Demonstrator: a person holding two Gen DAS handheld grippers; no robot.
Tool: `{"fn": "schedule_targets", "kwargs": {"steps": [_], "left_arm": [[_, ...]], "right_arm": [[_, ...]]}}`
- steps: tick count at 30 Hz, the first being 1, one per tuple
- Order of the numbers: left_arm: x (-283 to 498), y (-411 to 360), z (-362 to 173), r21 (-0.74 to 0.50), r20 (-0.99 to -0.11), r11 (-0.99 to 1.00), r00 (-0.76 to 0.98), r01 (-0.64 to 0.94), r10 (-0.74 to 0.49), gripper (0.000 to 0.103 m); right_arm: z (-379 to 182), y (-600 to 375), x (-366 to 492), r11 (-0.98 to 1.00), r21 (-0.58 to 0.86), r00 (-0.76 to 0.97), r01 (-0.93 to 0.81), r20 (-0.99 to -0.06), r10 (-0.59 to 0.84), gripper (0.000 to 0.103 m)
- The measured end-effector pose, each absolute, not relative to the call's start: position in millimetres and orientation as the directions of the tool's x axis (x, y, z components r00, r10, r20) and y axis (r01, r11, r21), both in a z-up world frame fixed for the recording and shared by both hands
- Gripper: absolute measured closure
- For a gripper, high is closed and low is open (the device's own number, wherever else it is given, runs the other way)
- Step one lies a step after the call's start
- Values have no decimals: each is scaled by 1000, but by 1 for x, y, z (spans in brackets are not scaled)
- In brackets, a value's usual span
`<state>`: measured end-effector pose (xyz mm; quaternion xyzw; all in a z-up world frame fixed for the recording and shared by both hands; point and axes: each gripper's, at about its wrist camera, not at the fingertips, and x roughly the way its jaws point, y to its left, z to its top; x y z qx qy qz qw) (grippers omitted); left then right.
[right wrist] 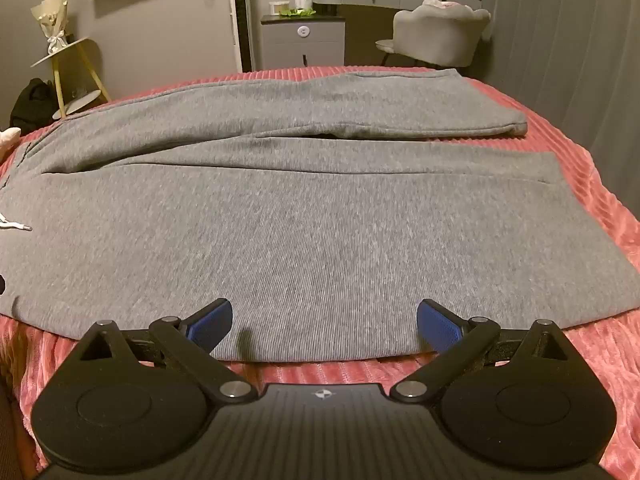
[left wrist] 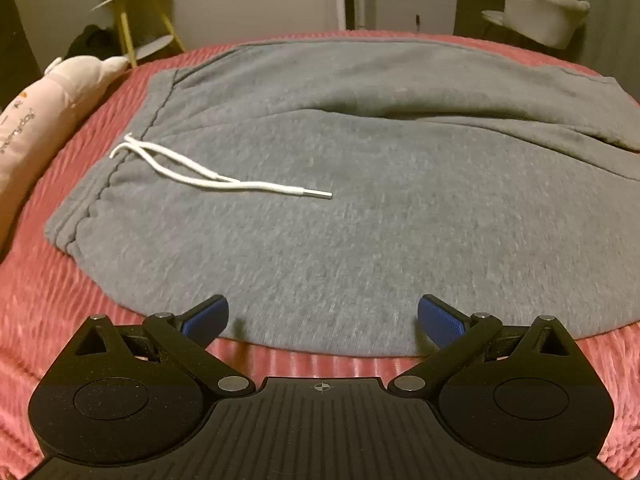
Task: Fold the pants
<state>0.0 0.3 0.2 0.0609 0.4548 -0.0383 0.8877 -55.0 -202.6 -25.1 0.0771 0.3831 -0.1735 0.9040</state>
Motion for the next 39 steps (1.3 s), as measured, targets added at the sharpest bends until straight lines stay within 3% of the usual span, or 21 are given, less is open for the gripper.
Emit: {"fn": "schedule_targets", "kwargs": {"steps": [39], "left_arm": [[0,-2,-2,101,-812,986,583,133,5,0]], "right_arm": [[-24,-202,-56,932,-9,653,363,-711,-261,4]]}}
